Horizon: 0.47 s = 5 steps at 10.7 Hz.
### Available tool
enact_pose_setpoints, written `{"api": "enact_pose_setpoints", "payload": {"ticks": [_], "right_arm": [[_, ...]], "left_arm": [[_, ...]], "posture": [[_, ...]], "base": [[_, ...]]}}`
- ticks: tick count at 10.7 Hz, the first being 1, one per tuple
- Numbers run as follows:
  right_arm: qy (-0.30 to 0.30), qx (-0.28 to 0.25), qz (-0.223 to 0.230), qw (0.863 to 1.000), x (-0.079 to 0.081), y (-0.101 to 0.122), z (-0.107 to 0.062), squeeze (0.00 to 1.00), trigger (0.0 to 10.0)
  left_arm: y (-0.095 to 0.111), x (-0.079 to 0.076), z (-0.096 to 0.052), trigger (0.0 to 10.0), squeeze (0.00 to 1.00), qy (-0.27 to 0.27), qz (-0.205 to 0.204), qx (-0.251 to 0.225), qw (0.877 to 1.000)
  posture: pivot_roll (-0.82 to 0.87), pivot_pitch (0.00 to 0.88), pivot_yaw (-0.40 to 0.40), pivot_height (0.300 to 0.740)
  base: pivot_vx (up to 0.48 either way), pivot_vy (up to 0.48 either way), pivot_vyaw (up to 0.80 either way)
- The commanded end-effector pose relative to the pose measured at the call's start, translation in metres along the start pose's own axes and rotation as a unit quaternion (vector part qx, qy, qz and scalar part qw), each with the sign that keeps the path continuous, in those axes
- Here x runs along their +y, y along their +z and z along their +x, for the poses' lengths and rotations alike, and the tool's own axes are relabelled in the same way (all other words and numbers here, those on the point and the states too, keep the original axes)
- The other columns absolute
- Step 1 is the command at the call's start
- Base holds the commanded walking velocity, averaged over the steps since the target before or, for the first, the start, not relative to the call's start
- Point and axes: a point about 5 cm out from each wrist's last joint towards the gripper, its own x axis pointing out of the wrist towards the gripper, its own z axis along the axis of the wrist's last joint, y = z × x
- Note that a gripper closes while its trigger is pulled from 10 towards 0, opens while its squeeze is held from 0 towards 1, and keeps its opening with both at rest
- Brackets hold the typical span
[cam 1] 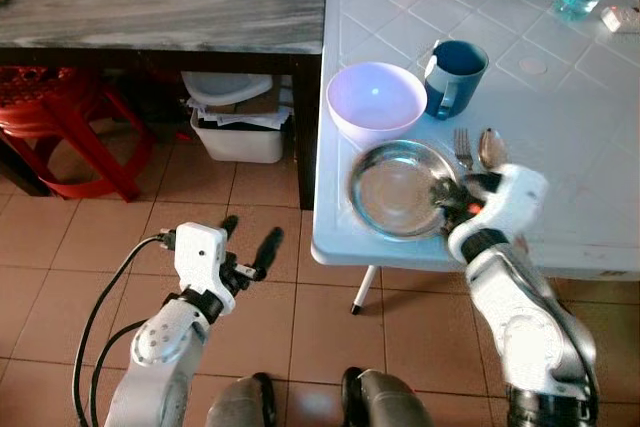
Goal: Setting the table
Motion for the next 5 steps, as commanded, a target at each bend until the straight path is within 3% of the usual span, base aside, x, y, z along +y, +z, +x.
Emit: {"api": "enact_pose_setpoints", "payload": {"ticks": [1, 4, 5], "right_arm": [[-0.041, 0.111, -0.034, 0.992, -0.013, -0.046, -0.006, 0.00, 10.0], [-0.047, 0.097, -0.017, 0.994, -0.016, -0.043, -0.002, 0.00, 10.0], [-0.041, 0.086, -0.035, 0.995, -0.014, -0.040, 0.001, 0.00, 10.0]], "left_arm": [[-0.002, 0.003, -0.001, 10.0, 0.00, 0.010, 0.007, 0.004, 1.000], [0.004, 0.014, 0.010, 10.0, 0.00, 0.067, -0.002, -0.015, 0.998], [0.008, 0.017, 0.013, 10.0, 0.00, 0.085, 0.004, -0.027, 0.996]], "posture": [[-0.07, 0.167, 0.022, 0.740], [-0.08, 0.163, 0.021, 0.740], [-0.08, 0.152, 0.020, 0.740]], "base": [[0.000, 0.480, 0.00], [0.000, 0.480, 0.00], [0.000, 0.480, 0.00]]}}
